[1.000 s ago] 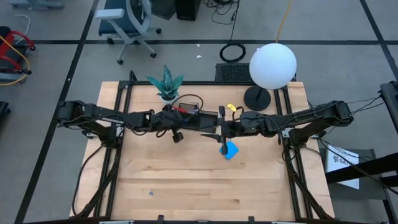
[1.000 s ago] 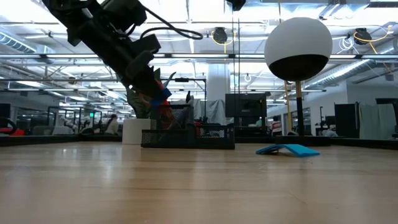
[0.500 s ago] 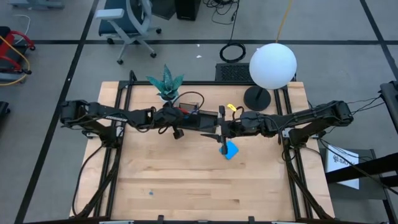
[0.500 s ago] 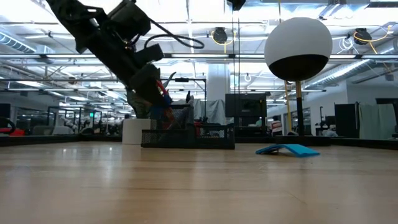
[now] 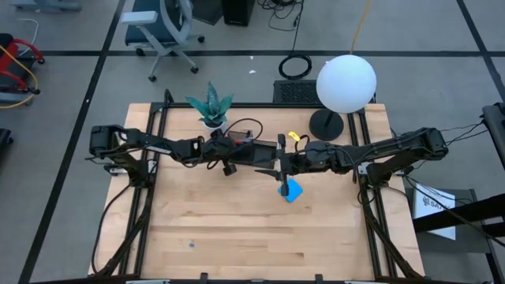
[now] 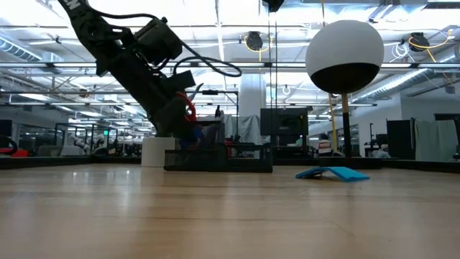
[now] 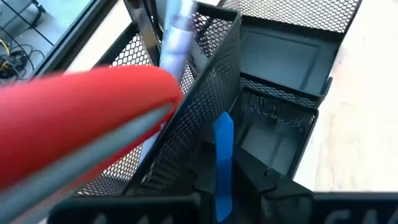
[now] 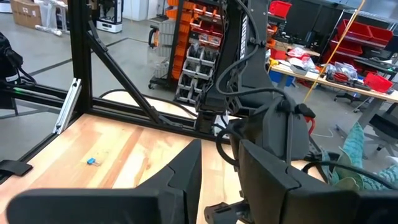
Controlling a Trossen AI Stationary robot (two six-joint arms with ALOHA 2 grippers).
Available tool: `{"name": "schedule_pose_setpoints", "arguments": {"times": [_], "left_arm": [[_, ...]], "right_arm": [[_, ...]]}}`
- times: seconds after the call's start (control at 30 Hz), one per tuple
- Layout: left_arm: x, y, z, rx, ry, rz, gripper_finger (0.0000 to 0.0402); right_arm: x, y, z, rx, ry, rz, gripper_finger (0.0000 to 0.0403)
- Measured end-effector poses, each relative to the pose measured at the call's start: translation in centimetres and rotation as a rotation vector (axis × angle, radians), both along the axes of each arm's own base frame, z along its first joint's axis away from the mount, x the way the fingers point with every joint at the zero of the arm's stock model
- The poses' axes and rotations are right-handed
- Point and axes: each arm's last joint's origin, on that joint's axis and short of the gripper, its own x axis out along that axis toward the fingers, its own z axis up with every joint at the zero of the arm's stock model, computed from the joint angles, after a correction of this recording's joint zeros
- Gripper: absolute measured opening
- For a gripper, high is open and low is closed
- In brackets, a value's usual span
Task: Pick and place office supplies into organizer
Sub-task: Put the blue eraser into the black desk organizer
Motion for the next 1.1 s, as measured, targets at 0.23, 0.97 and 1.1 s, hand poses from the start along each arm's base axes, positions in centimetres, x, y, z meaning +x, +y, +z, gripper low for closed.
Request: {"name": "schedule_pose_setpoints", "arguments": {"times": [0.23,0.97,1.1], "left_arm": [[0.0,-0.2,0.0,-0.018,-0.001,-0.016,0.0048],[0.1,-1.2,0.5,-0.068,-0.017,-0.035,0.0197],[0.4,-1.8,1.2,-0.091,-0.019,-0.080,0.0213]], "right_arm": [[0.0,0.0,0.0,0.000,0.001,0.001,0.0100],[0.0,0.0,0.0,0.000,0.001,0.001,0.0100],[0.0,0.0,0.0,0.000,0.002,0.002,0.0100]]}}
